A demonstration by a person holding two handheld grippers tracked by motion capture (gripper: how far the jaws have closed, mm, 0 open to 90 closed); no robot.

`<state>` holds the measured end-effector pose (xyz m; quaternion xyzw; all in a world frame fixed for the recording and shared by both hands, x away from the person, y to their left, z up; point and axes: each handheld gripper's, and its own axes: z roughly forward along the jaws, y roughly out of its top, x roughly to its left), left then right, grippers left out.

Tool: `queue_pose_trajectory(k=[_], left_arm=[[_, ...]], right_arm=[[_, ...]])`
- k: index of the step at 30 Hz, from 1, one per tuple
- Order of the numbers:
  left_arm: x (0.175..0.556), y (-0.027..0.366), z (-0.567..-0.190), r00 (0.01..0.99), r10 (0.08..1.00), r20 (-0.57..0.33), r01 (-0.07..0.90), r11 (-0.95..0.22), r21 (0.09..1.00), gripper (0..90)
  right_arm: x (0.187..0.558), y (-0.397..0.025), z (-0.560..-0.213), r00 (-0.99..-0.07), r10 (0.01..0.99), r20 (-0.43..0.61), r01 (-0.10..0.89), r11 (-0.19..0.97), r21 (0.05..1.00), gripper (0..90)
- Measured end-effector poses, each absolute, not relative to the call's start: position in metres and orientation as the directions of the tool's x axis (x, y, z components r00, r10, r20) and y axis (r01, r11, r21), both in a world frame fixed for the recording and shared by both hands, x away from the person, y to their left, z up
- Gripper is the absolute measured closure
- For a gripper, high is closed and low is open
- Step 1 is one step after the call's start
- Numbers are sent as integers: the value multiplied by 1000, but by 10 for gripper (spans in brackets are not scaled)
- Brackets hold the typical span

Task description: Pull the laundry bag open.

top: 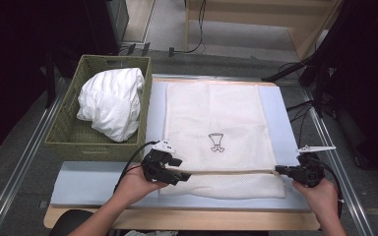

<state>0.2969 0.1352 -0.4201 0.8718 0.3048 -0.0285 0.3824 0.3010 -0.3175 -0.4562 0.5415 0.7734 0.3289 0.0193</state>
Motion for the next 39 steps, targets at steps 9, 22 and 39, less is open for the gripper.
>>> queue_pose_trajectory(k=[9, 22, 39], left_arm=[[297, 135, -420, 812, 511, -282, 554, -523, 648, 372], [296, 134, -420, 815, 506, -282, 550, -526, 649, 372], [298, 132, -420, 818, 499, -286, 547, -522, 654, 370]], right_arm=[[298, -312, -450, -422, 849, 318, 816, 203, 541, 900], [286, -312, -443, -396, 883, 251, 806, 204, 556, 793], [276, -320, -461, -400, 891, 216, 805, 229, 548, 583]])
